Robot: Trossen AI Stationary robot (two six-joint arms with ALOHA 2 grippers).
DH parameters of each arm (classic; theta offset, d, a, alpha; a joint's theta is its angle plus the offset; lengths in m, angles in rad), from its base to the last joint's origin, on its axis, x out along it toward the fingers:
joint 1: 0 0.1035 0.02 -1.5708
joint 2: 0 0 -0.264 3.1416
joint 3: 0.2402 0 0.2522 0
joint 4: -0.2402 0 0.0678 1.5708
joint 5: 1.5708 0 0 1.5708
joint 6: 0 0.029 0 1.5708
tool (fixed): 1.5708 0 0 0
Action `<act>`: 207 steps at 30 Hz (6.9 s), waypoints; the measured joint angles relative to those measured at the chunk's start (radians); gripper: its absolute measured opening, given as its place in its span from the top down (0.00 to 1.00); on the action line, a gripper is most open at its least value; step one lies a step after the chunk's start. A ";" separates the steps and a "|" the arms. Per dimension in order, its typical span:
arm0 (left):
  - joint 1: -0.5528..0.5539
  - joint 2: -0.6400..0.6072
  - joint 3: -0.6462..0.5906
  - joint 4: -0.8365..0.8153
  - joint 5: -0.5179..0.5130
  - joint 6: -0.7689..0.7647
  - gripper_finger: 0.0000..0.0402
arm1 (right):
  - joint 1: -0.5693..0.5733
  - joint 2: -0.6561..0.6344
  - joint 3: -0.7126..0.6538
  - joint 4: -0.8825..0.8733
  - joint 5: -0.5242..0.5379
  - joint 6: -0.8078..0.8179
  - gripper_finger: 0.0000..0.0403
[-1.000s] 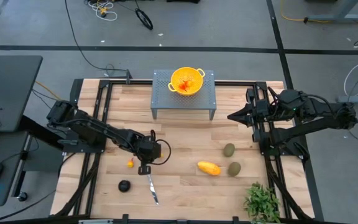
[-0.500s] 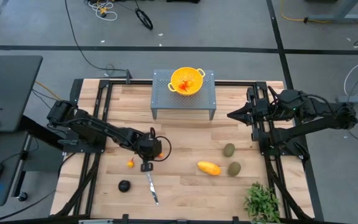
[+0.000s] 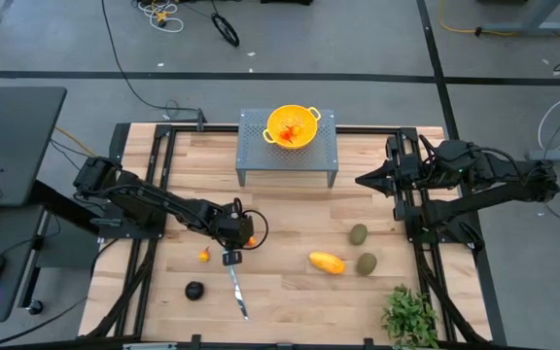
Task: Pick & Place Fruit
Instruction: Put the pear into the yellow colander bowl on the shelf
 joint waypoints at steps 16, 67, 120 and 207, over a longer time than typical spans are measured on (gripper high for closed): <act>0.000 0.000 0.000 0.045 -0.010 -0.010 0.44 | 0.000 0.000 0.000 -0.001 0.016 0.000 0.96; 0.048 0.001 0.000 0.123 -0.026 -0.073 0.28 | 0.000 0.000 0.000 -0.016 0.053 -0.001 0.96; -0.002 0.148 0.014 0.125 0.006 -0.043 0.34 | -0.002 0.000 0.000 -0.039 0.080 -0.001 0.96; 0.020 0.103 0.354 -0.067 -0.064 0.238 0.64 | -0.002 0.000 0.000 -0.038 0.075 -0.001 0.96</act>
